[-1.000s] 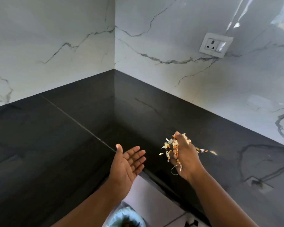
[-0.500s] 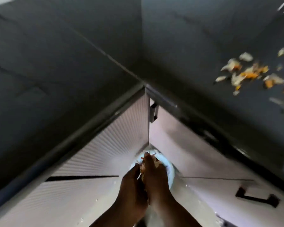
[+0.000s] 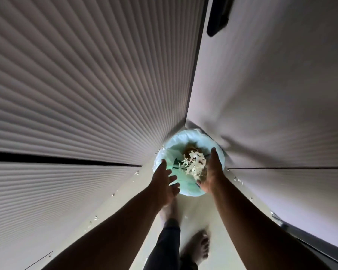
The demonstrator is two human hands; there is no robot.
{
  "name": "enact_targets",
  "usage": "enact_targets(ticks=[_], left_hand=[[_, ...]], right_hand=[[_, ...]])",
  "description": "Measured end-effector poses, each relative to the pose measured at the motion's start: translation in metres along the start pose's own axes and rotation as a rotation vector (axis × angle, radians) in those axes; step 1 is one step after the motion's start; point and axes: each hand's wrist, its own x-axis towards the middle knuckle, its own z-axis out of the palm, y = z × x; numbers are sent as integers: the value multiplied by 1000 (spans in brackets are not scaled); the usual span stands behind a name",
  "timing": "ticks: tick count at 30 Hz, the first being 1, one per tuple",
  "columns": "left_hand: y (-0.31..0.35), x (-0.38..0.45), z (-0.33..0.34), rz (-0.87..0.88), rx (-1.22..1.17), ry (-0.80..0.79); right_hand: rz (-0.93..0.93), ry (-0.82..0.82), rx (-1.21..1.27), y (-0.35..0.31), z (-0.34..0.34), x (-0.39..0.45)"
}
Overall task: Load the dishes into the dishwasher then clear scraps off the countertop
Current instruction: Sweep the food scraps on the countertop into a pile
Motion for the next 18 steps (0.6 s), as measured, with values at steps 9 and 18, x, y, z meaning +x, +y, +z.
enact_targets(ticks=[9, 18], left_hand=[[10, -100, 2, 124, 226, 0], [22, -271, 38, 306, 349, -121]], right_hand=[[-110, 84, -91, -26, -27, -78], [-135, -144, -9, -61, -14, -277]])
